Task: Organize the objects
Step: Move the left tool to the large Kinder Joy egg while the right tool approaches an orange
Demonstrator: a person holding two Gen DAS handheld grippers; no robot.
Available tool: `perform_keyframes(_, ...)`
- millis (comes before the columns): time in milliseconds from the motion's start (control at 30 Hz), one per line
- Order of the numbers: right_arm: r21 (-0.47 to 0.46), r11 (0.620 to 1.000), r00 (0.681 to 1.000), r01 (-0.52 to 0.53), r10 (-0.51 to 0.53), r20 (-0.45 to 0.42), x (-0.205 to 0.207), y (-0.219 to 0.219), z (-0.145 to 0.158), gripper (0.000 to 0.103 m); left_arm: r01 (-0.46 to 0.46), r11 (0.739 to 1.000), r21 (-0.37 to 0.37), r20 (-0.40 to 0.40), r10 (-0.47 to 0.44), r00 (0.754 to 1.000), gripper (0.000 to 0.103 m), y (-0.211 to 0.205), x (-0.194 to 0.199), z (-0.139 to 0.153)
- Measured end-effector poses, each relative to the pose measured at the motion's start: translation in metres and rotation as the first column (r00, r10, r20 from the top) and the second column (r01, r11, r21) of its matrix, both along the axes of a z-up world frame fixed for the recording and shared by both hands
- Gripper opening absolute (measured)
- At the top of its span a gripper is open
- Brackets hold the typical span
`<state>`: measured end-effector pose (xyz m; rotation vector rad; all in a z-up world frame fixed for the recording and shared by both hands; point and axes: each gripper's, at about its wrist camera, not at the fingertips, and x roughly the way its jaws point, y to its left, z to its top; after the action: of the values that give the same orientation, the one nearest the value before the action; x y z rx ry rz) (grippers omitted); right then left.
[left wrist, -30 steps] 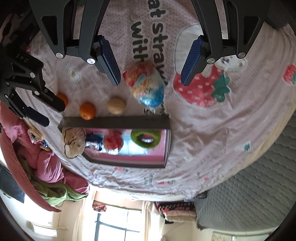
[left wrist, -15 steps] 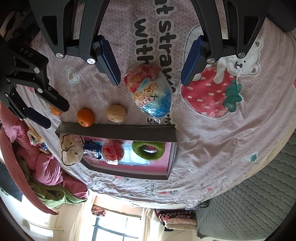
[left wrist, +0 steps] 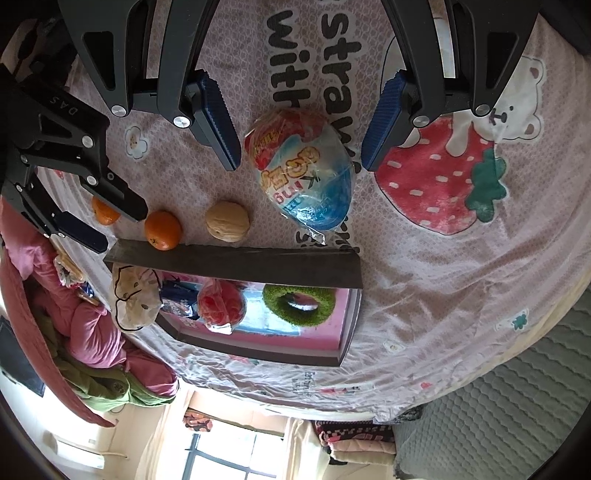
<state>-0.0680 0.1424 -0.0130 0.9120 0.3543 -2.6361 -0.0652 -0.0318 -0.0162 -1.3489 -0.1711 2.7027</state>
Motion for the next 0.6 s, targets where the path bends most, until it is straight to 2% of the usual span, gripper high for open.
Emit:
perform_keyframes(267,0.03,0.999,1.0,0.016,-0.017,0.026,-0.015,-0.003,-0.008,0.07,-0.027,0.999,0.032,0.021,0.026,0.999,0.069,-0.006,-0.01,-0.007)
perform_keyframes(600,0.081,0.997,0.999,0.007,-0.012,0.051,-0.028,-0.014,-0.02,0.069,-0.022,1.0,0.0,0.032,0.022,0.999,0.069,0.003,-0.022,-0.016)
